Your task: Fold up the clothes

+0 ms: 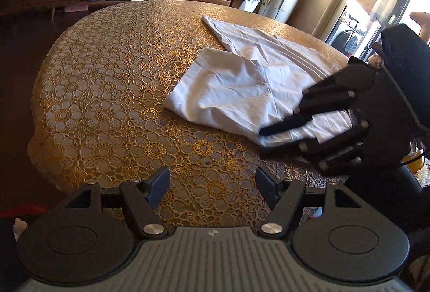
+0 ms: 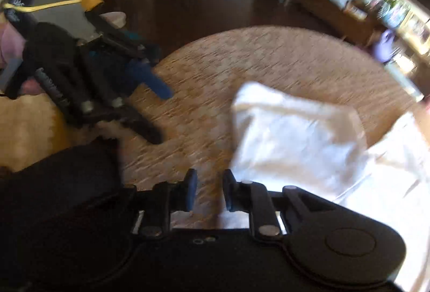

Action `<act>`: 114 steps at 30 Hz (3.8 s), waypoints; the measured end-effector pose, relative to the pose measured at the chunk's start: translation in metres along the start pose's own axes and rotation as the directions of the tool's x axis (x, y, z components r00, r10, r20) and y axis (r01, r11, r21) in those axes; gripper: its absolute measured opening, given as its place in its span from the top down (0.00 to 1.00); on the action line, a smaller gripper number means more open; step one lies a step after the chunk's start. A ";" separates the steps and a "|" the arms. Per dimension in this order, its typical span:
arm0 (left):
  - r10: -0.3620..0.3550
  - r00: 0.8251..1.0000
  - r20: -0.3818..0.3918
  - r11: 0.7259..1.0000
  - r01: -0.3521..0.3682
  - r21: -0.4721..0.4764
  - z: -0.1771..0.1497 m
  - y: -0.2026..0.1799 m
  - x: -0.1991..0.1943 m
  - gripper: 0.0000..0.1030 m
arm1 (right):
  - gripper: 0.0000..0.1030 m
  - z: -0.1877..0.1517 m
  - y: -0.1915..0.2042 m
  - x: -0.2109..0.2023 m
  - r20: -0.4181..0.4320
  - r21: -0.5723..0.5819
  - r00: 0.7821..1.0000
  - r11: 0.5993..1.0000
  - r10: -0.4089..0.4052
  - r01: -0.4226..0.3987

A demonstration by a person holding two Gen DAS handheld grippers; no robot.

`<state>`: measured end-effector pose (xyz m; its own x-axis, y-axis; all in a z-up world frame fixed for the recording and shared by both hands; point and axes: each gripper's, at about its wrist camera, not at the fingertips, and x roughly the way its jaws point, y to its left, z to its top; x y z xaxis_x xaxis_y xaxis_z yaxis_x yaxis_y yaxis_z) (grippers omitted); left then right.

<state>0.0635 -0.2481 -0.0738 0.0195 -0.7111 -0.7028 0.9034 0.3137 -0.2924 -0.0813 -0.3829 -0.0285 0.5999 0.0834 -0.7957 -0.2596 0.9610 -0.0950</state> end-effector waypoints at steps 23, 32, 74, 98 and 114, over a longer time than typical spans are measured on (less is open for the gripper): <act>-0.151 0.983 0.102 0.926 0.177 -0.334 0.048 0.058 0.017 0.32 | 0.00 0.009 -0.016 -0.003 0.132 0.162 0.991 0.987 -0.003 -0.019; -0.114 0.981 0.156 0.913 0.165 -0.373 0.059 0.075 0.012 0.32 | 0.00 0.026 -0.030 0.009 0.150 0.175 0.987 0.984 -0.049 0.023; -0.151 0.974 0.167 0.891 0.208 -0.405 0.044 0.088 0.005 0.32 | 0.00 0.016 0.015 0.026 0.118 0.071 0.987 0.993 -0.104 0.096; -0.245 0.959 0.141 0.725 0.278 -0.631 0.053 0.065 0.070 0.68 | 0.00 0.012 -0.006 -0.001 0.234 0.216 0.961 0.972 -0.147 0.096; -0.136 0.971 0.196 0.806 0.224 -0.548 0.052 0.059 0.050 0.95 | 0.00 -0.057 -0.049 -0.048 0.079 0.034 0.985 0.988 -0.154 0.152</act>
<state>0.1402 -0.2975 -0.0923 -0.0201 -0.8569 -0.5151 0.4978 0.4382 -0.7484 -0.1410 -0.4495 -0.0197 0.6906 -0.0455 -0.7218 -0.1396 0.9709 -0.1947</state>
